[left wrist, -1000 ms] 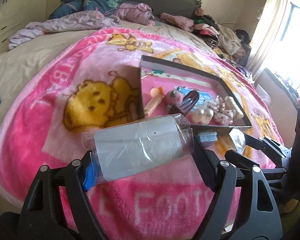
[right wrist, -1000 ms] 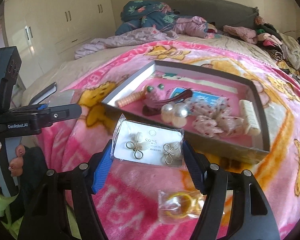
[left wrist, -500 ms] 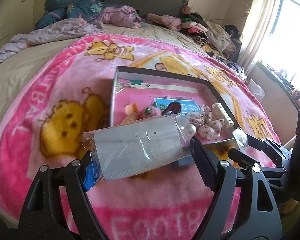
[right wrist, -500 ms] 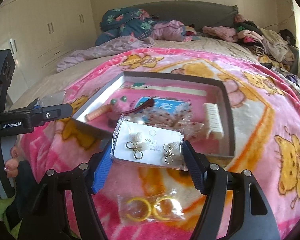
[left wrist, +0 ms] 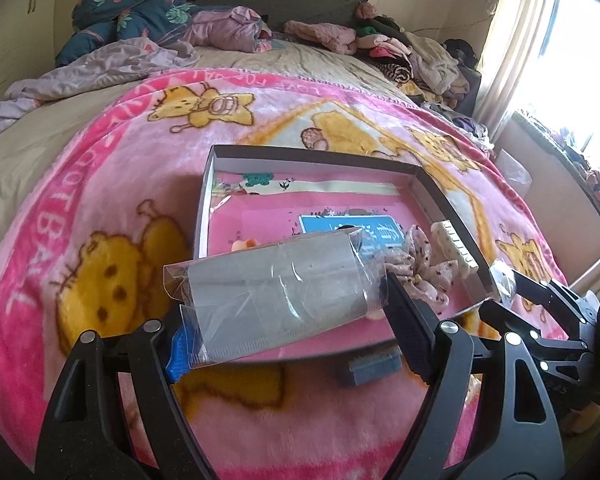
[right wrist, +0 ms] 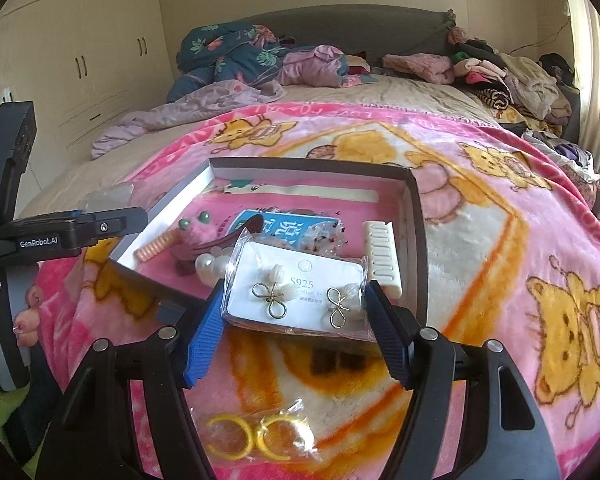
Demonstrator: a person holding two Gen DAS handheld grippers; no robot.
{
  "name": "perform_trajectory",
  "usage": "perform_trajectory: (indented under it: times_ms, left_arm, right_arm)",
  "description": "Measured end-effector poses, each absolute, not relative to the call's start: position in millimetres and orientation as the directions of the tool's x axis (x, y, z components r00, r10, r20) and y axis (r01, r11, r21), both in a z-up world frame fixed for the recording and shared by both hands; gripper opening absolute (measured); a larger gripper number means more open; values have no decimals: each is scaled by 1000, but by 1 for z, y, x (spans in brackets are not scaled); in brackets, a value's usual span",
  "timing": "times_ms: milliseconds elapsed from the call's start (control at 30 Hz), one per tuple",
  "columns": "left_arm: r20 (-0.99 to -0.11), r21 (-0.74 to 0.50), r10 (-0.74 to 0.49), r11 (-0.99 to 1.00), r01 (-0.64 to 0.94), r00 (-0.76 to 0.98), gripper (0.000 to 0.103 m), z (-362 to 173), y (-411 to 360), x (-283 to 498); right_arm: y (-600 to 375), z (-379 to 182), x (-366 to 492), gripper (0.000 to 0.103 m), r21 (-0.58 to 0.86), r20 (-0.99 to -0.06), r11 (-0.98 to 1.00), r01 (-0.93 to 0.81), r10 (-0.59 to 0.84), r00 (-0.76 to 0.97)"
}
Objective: Organize jewelry
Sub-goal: 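Release the white packet in the box with left tool while right releases earring card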
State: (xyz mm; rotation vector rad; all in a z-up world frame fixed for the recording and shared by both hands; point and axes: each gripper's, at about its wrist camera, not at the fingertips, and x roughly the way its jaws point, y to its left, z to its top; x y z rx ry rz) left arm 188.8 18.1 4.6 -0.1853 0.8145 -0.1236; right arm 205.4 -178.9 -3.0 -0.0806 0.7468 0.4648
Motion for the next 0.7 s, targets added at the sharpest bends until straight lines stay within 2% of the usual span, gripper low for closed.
perform_trajectory:
  times_ms: [700]
  left_arm:
    - [-750, -188, -150, 982, 10, 645, 71, -14, 33, 251]
  right_arm:
    - [-155, -12, 257, 66, 74, -686, 887, -455, 377, 623]
